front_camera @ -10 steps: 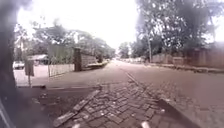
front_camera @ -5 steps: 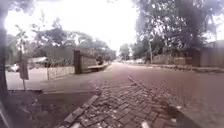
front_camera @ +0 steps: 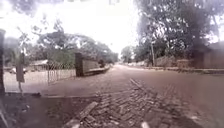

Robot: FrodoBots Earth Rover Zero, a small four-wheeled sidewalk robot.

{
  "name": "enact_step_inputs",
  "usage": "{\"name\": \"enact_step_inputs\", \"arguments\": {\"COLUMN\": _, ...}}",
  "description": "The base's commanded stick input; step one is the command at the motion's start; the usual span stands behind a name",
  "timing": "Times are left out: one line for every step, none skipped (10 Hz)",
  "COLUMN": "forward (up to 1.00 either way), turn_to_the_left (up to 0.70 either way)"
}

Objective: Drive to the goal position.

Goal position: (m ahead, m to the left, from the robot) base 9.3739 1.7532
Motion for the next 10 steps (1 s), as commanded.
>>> {"name": "enact_step_inputs", "arguments": {"forward": 0.5, "turn_to_the_left": -0.5}}
{"name": "enact_step_inputs", "arguments": {"forward": 0.5, "turn_to_the_left": -0.45}}
{"name": "enact_step_inputs", "arguments": {"forward": 0.5, "turn_to_the_left": -0.38}}
{"name": "enact_step_inputs", "arguments": {"forward": 0.5, "turn_to_the_left": 0.08}}
{"name": "enact_step_inputs", "arguments": {"forward": 0.5, "turn_to_the_left": 0.06}}
{"name": "enact_step_inputs", "arguments": {"forward": 0.5, "turn_to_the_left": 0.0}}
{"name": "enact_step_inputs", "arguments": {"forward": 0.5, "turn_to_the_left": 0.0}}
{"name": "enact_step_inputs", "arguments": {"forward": 0.5, "turn_to_the_left": 0.0}}
{"name": "enact_step_inputs", "arguments": {"forward": 0.5, "turn_to_the_left": 0.0}}
{"name": "enact_step_inputs", "arguments": {"forward": 0.5, "turn_to_the_left": 0.0}}
